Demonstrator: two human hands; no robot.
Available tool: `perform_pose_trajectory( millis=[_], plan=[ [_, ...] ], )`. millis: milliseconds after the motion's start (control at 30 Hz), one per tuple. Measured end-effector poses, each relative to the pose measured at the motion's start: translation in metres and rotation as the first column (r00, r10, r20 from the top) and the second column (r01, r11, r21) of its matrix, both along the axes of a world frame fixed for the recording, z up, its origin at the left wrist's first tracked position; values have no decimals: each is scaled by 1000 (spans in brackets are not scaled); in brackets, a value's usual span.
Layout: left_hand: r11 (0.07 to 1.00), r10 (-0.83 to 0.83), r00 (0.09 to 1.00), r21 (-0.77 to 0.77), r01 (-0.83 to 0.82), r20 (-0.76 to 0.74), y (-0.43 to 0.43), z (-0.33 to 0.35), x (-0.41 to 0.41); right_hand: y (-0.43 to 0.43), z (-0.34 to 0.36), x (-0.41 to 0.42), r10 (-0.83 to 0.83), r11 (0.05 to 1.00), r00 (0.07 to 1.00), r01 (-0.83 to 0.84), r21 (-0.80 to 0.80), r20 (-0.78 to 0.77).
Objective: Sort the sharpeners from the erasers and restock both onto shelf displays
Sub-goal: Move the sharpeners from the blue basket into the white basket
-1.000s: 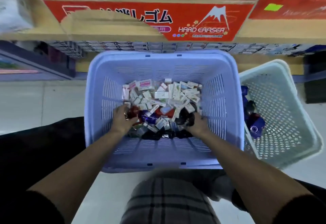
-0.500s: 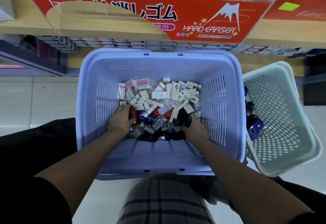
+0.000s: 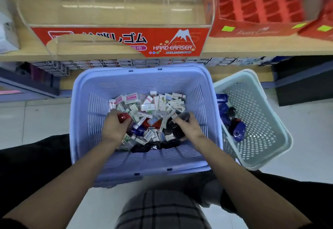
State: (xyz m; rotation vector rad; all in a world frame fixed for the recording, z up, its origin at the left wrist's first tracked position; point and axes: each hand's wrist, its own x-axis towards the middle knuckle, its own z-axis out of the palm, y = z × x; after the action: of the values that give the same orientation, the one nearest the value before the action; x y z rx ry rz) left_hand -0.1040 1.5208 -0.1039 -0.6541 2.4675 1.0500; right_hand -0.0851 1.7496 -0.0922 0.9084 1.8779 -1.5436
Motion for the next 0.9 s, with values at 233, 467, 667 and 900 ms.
perform_pose_trajectory(
  millis=[233,467,667,900],
  plan=[
    [931,-132,968,307,195,-214,70,92,-22,64,111,21,-92,987,957,51,-154,-275],
    [789,-247,931,502,355,-270,196,126,-24,156,114,35,-484,870,808,487,-84,-336],
    [810,-413,894,379,448,-175,297,70,-28,202,35,42,-581,798,794,599,67,-179],
    [904,-400,915,189,384,53,324,1,-46,199,-53,50,-581,805,811,585,100,-72]
  ],
)
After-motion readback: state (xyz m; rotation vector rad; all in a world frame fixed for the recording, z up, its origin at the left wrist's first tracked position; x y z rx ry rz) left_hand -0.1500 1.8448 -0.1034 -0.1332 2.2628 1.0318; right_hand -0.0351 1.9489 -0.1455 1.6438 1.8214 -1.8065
